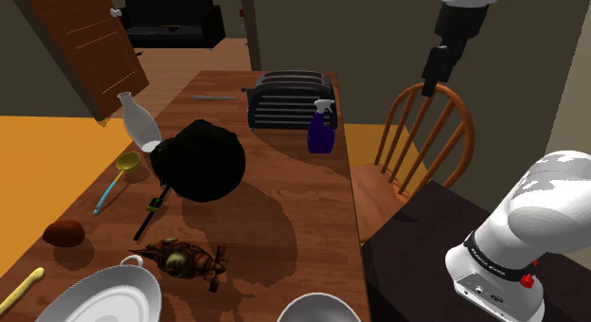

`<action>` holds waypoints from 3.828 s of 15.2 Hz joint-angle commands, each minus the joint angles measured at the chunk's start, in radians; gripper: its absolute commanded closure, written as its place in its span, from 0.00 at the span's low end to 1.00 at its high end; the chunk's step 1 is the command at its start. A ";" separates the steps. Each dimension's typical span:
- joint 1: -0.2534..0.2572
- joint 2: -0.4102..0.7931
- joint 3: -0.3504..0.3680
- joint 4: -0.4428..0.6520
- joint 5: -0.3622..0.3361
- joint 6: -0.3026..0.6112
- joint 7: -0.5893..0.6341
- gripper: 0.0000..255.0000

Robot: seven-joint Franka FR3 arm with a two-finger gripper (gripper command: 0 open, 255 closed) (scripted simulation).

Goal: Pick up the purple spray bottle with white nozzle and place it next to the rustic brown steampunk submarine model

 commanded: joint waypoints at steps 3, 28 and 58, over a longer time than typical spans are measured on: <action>0.009 -0.004 -0.036 -0.063 -0.009 0.093 -0.058 0.00; 0.500 0.706 -0.677 -0.111 0.575 1.082 -1.208 0.00; 0.508 1.082 -0.644 0.112 1.118 1.009 -1.676 1.00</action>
